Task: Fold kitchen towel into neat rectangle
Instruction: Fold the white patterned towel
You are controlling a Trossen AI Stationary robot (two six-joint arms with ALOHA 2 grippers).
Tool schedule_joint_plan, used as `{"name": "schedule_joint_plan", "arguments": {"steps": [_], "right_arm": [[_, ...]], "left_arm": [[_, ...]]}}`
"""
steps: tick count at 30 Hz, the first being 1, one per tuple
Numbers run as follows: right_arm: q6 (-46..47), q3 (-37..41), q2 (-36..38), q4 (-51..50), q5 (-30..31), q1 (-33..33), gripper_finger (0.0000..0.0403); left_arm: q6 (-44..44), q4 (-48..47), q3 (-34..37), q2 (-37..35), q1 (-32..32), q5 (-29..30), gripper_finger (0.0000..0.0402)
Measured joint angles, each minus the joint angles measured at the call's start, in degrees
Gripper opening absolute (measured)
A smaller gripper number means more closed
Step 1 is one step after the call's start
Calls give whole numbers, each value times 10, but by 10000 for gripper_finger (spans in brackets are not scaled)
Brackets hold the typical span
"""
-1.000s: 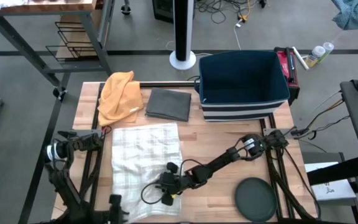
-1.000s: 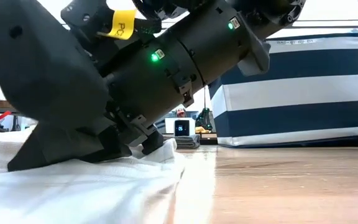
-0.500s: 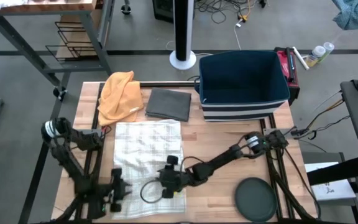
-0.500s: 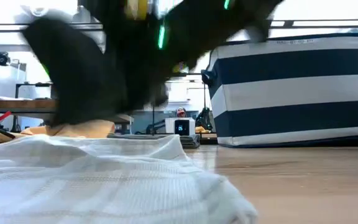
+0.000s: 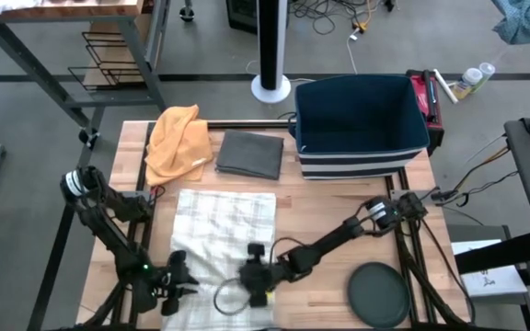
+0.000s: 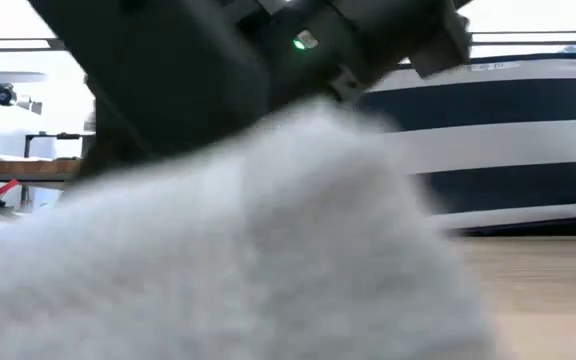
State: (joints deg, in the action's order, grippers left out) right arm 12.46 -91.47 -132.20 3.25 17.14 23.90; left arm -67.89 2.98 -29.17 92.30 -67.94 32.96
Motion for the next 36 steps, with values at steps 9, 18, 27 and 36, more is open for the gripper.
{"name": "schedule_joint_plan", "arguments": {"steps": [9, 18, 27, 36], "right_arm": [[2, 38, -16, 140, -9, -73, 154], [-17, 54, -46, 95, 67, -104, 138], [-85, 60, 17, -13, 63, -107, 137], [-91, 158, 185, -89, 54, -145, 148]], "left_arm": [[-36, -203, -11, -73, 2, -13, 114], [-51, -191, 15, -79, 2, -4, 114], [-65, -199, 19, -84, 4, -1, 114], [-67, -200, 20, -84, 5, 5, 114]]}}
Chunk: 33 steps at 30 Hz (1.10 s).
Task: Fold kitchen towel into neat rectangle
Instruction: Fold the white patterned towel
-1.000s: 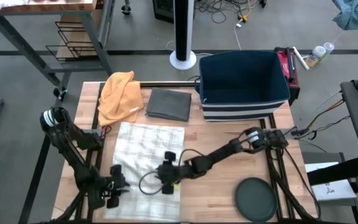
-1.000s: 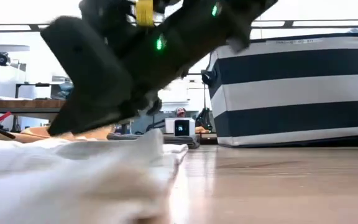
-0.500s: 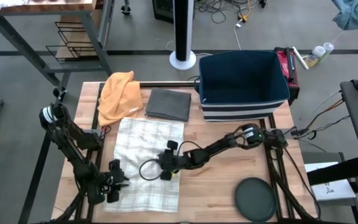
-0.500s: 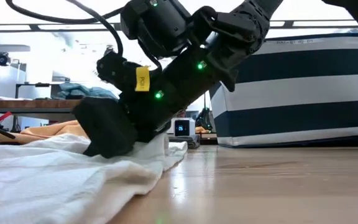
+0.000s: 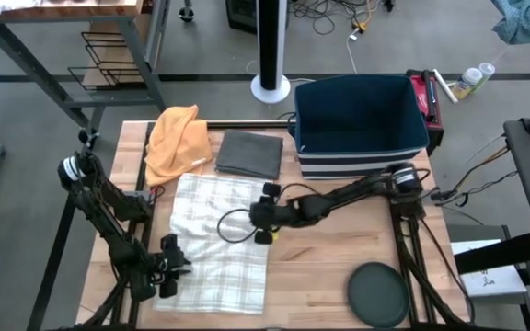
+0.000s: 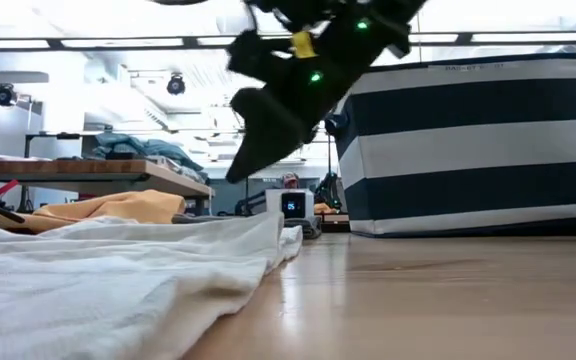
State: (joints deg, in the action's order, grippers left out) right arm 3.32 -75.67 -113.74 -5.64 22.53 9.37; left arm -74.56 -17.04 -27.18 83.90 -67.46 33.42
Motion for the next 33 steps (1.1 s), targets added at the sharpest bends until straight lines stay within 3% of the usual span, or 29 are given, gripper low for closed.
{"name": "schedule_joint_plan", "arguments": {"steps": [5, 8, 15, 18, 25, 33], "right_arm": [[70, 104, 25, 168, -107, 12, 140], [105, 132, 11, 232, -130, 29, 132], [151, 130, 2, 54, -58, 36, 120], [151, 121, 14, 29, -43, 42, 120], [98, 76, 29, 82, -43, 50, 136], [95, 79, -29, 209, -39, 31, 134]], "left_arm": [[1, -3, 0, 1, 2, 7, 114], [1, -6, 0, 1, 3, 9, 114], [4, -6, 0, 0, 4, 13, 114], [4, -6, 0, -1, 3, 11, 114], [24, -9, -14, -5, 3, 5, 114], [79, -10, -42, -5, 17, 43, 114]]}}
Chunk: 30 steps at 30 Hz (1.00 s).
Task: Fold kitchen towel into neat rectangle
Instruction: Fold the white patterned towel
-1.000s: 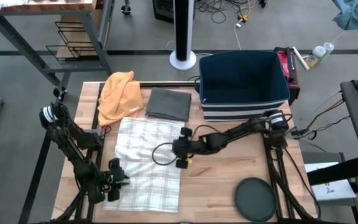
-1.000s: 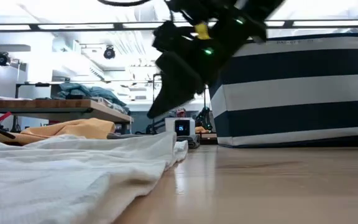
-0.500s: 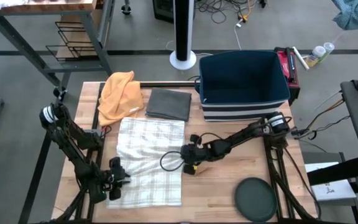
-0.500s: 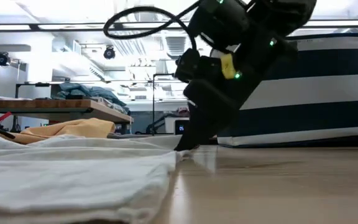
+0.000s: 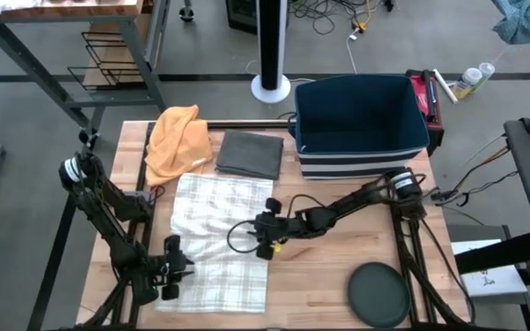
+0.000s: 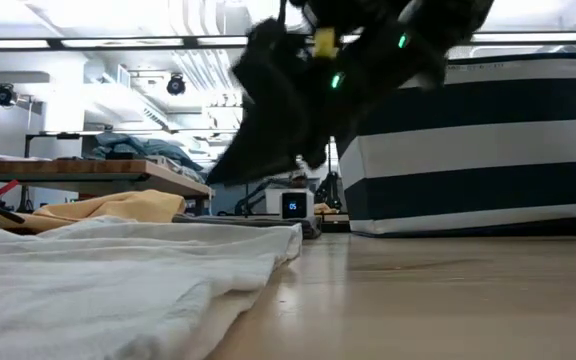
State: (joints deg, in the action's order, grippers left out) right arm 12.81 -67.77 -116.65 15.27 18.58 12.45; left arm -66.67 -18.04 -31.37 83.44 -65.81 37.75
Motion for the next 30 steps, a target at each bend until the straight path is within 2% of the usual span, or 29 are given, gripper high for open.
{"name": "schedule_joint_plan", "arguments": {"steps": [6, 10, 16, 20, 24, 30], "right_arm": [[42, -51, -70, 22, -1, 0, 129], [69, -104, -115, -3, -7, -1, 137], [68, -195, -140, -158, -3, -1, 146], [62, -224, -140, -222, -5, -3, 145], [61, -227, -129, -270, -5, -14, 142], [37, -225, -101, -304, -16, -9, 149]], "left_arm": [[58, 8, -32, -1, 17, 61, 114], [105, 78, -42, 7, 34, 117, 114], [177, 214, -36, 61, 67, 126, 114], [175, 278, -37, 123, 77, 123, 114], [138, 337, -39, 186, 77, 97, 114], [74, 374, -86, 262, 46, 87, 114]]}}
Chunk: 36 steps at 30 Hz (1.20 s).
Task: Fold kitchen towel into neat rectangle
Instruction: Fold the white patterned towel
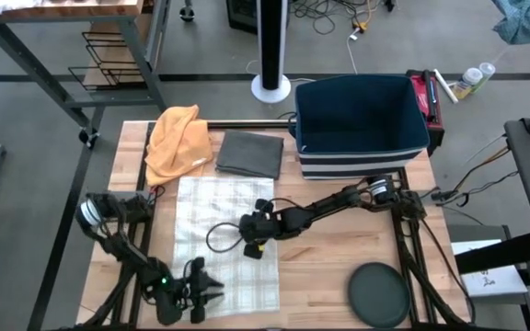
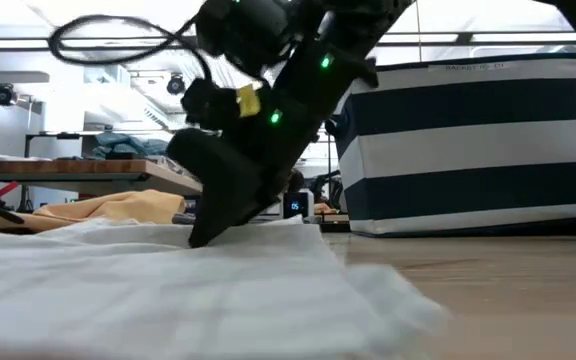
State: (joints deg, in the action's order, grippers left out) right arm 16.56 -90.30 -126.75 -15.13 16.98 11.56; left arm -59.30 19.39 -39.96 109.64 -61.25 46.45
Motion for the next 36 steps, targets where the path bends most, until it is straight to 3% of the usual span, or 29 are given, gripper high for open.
{"name": "schedule_joint_plan", "arguments": {"steps": [5, 14, 18, 21, 26, 36], "right_arm": [[-16, -2, 54, -29, -5, 26, 151], [-31, 7, 88, -32, 41, 48, 140], [-22, 33, 74, 17, 42, 38, 142], [-11, 52, 52, 65, 39, 30, 147], [-5, 61, 10, 74, 34, 15, 157], [-45, 61, 27, -28, 36, -22, 160]], "left_arm": [[-26, -34, -36, 5, -42, -17, 114], [-62, -210, -75, -41, -60, -22, 114], [-36, -204, -75, -45, -32, 35, 114], [-15, -194, -69, -39, 10, 46, 114], [27, -137, -57, -11, 68, -11, 114], [0, -132, -44, -1, 56, -28, 114]]}}
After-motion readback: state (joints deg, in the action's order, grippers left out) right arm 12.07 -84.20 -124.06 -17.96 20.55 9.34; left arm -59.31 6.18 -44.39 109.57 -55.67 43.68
